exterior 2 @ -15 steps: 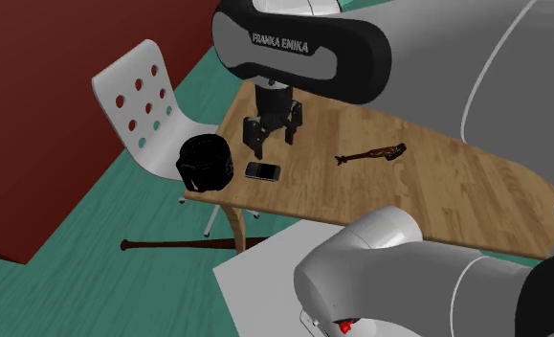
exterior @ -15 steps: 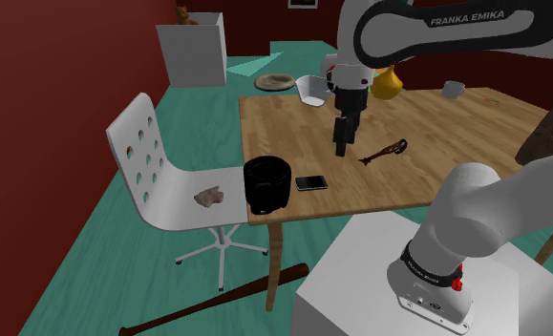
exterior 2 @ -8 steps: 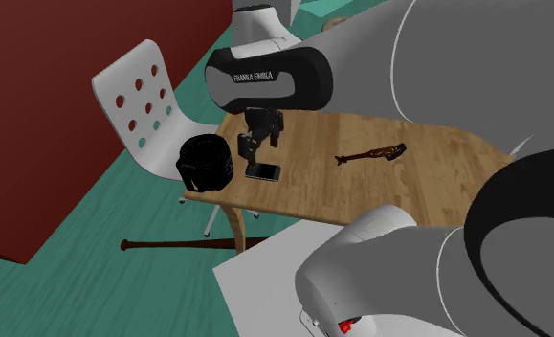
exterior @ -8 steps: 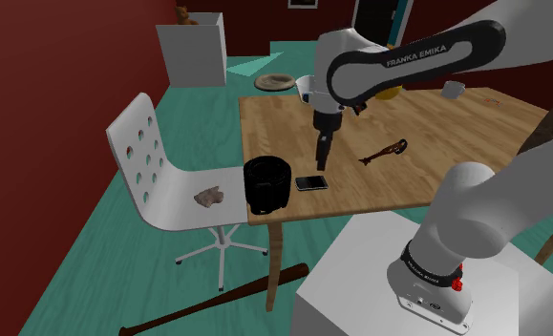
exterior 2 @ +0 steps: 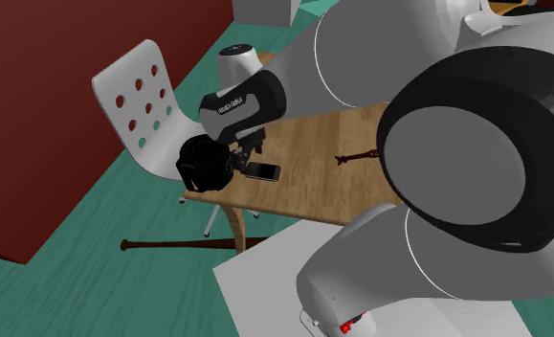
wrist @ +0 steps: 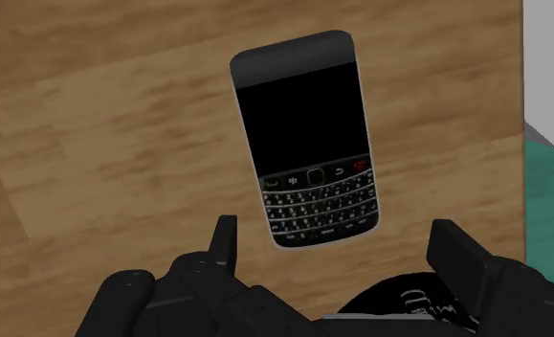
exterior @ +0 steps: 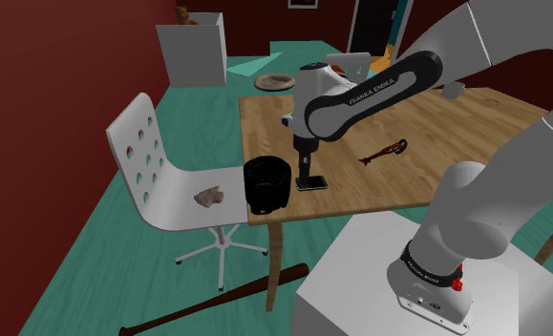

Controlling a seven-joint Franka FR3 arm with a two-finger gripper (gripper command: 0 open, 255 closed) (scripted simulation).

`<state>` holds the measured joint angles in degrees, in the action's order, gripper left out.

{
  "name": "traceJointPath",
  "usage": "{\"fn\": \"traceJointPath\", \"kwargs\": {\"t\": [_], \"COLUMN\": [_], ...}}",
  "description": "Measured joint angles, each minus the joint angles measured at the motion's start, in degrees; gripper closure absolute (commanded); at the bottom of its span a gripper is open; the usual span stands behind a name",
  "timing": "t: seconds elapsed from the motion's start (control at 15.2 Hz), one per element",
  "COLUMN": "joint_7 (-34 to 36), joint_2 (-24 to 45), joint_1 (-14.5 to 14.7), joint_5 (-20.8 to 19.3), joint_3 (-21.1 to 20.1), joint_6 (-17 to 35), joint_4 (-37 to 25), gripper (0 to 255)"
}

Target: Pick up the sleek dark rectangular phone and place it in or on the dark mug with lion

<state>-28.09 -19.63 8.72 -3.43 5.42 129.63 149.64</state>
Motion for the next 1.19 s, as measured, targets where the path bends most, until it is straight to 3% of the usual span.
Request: {"fn": "traceJointPath", "kwargs": {"t": [0.4, 0.79, 0.86, 1.19], "joint_7": [-0.28, -0.35, -0.35, -0.36], "joint_2": [3.58, 4.12, 4.13, 4.14], "joint_1": [0.13, 0.12, 0.12, 0.12], "joint_5": [-0.04, -0.04, -0.04, -0.04], "joint_3": [0.16, 0.22, 0.22, 0.22], "joint_6": [5.60, 6.36, 6.37, 6.38], "joint_4": [1.83, 2.01, 2.01, 2.01], "gripper": [0, 0, 255, 255]}}
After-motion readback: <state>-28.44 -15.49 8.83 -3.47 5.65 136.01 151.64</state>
